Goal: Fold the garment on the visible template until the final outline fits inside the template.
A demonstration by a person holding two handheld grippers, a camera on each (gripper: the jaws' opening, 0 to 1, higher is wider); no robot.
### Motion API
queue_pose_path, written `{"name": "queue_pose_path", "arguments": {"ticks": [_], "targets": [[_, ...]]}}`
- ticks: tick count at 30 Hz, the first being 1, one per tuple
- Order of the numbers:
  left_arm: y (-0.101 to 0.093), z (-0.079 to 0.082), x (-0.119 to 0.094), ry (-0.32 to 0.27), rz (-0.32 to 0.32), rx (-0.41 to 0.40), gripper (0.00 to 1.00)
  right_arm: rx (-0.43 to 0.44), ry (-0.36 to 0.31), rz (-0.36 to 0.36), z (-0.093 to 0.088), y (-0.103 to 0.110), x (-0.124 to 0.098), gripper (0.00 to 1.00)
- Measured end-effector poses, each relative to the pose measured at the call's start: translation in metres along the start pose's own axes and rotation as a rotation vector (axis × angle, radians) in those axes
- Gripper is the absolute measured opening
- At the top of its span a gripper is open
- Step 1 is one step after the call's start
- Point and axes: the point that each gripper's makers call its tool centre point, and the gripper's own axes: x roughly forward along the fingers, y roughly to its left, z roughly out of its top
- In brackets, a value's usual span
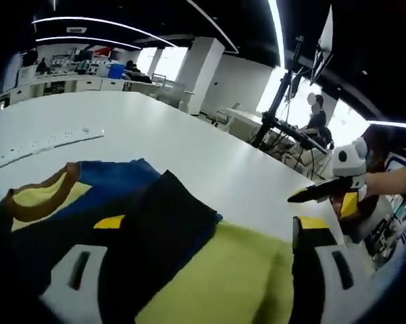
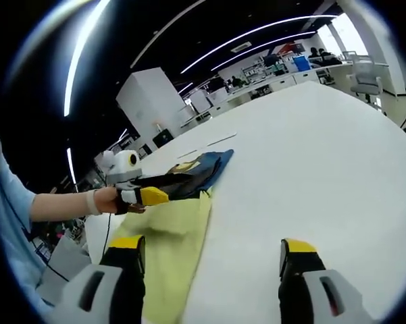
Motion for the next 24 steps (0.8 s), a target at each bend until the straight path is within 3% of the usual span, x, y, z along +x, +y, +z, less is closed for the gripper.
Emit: {"name": "queue_pose_path", "arguments": {"ticks": [6,11,20,24], "targets": [[-0.002,-0.002,-0.014,0.044,-0.006,0.093,0.99,-0.010,-0.001,0.008,0.003,0.004,0.002,0.82],[-0.001,-0.004,-0.031,0.038,0.001,0.097,0.99,-0.024,-0.001,0.013,0.006,0.008,0.002,0.82],[0.000,-0.024,-0.081,0.030,0.047,0.077,0.99,-0.055,0.014,0.011,0.006,0.016,-0.003,0.82],[-0.006,-0.028,-0.114,0.014,0.071,0.081,0.99,-0.076,0.025,0.003,0.004,0.018,-0.007,0.82]]}}
